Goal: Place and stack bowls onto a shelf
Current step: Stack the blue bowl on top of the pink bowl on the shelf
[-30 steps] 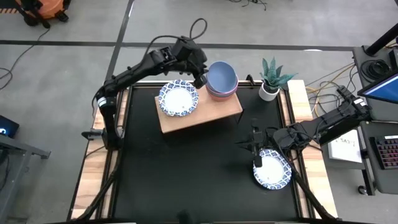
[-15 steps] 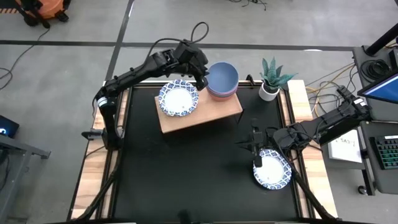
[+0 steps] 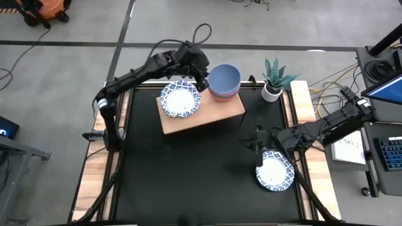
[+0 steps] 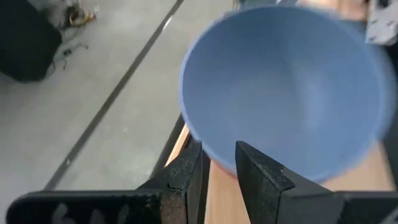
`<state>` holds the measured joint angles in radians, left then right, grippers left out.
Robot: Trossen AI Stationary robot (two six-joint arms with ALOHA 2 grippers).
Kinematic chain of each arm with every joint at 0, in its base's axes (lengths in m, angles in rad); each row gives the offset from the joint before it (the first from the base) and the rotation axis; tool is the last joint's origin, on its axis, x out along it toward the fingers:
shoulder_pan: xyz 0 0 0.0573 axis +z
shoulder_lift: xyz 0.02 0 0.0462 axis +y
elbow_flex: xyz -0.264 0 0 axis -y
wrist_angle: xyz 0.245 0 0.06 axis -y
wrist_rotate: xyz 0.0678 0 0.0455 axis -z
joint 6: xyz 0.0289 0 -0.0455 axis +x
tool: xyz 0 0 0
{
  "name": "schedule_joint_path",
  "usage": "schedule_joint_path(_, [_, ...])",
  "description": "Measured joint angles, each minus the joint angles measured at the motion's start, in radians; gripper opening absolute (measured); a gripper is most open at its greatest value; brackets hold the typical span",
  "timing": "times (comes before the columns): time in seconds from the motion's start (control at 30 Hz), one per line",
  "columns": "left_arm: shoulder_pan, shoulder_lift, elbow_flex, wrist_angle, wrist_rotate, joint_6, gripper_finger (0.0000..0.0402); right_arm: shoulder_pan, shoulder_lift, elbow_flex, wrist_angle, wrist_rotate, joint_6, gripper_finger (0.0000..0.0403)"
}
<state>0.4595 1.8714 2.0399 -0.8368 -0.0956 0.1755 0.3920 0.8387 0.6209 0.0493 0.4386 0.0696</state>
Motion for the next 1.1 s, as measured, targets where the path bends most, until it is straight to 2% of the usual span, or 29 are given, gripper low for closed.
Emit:
schedule_joint_path(0.17, [-0.031, -0.083, 0.012, -0.026, 0.045, 0.012, 0.008, -0.017, 0.025, 0.0, 0.073, 0.188, -0.008, 0.0031])
schedule_joint_path(0.3, [-0.088, -0.199, -0.06, -0.02, 0.069, 0.013, 0.008, -0.109, 0.056, 0.002, 0.179, 0.234, -0.036, 0.0031])
schedule_joint_path(0.4, [-0.148, -0.314, -0.183, 0.04, 0.071, 0.005, 0.008, -0.211, 0.071, 0.043, 0.164, 0.195, -0.047, 0.0031])
schedule_joint_path(0.57, [-0.253, -0.529, -0.477, 0.25, 0.067, -0.032, 0.008, -0.409, 0.093, 0.16, 0.09, 0.099, -0.095, 0.0031])
schedule_joint_path(0.67, [-0.303, -0.642, -0.633, 0.365, 0.055, -0.041, 0.008, -0.527, 0.119, 0.237, 0.07, 0.084, -0.101, 0.0031])
schedule_joint_path(0.77, [-0.328, -0.733, -0.763, 0.471, 0.053, -0.056, 0.008, -0.642, 0.158, 0.33, -0.029, 0.053, -0.117, 0.0031])
schedule_joint_path(0.93, [-0.332, -0.857, -0.918, 0.559, 0.051, -0.089, 0.008, -0.813, 0.267, 0.485, -0.21, -0.068, -0.112, 0.0031])
schedule_joint_path(1.1, [-0.332, -0.94, -1.008, 0.584, 0.05, -0.111, 0.008, -0.901, 0.383, 0.593, -0.341, -0.086, -0.115, 0.0031])
